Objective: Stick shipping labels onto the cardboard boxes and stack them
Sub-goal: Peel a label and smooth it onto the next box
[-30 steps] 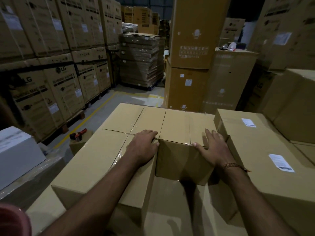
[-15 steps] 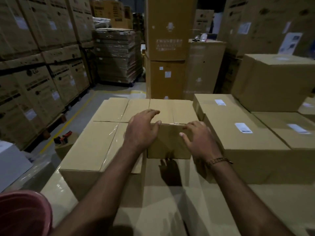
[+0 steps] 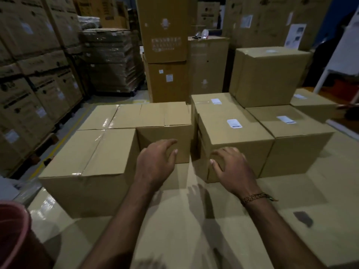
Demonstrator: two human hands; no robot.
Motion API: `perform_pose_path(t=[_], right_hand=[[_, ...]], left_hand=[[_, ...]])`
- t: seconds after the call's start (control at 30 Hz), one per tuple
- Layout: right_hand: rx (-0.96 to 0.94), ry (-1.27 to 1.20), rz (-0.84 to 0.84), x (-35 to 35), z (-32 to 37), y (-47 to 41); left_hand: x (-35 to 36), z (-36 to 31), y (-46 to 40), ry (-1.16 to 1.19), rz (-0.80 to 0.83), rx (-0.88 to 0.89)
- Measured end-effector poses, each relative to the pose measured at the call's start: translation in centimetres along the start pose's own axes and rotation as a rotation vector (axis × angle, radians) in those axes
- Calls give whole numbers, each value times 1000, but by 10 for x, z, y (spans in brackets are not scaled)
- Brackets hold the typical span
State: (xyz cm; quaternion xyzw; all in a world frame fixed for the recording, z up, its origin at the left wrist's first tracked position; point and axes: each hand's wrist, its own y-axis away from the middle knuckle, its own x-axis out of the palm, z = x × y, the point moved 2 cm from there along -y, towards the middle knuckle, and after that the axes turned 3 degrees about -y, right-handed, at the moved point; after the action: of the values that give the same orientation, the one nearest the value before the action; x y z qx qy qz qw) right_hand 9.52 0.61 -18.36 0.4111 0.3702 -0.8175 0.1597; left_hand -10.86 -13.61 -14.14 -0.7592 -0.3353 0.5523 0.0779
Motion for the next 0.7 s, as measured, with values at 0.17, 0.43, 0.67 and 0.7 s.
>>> perform_pose_path(t=[0.17, 0.43, 0.67, 0.7], right_hand=[[-47, 17, -30, -66, -70, 21], [-49, 32, -38, -161, -172, 31], [-46, 15, -158, -197, -220, -13], [-36, 19, -169, -199, -225, -21]], left_hand=[[19, -83, 8, -33, -56, -7], [57, -206, 1, -121, -76, 8], [77, -242, -41, -267, -110, 51], [79, -242, -51, -266, -121, 50]])
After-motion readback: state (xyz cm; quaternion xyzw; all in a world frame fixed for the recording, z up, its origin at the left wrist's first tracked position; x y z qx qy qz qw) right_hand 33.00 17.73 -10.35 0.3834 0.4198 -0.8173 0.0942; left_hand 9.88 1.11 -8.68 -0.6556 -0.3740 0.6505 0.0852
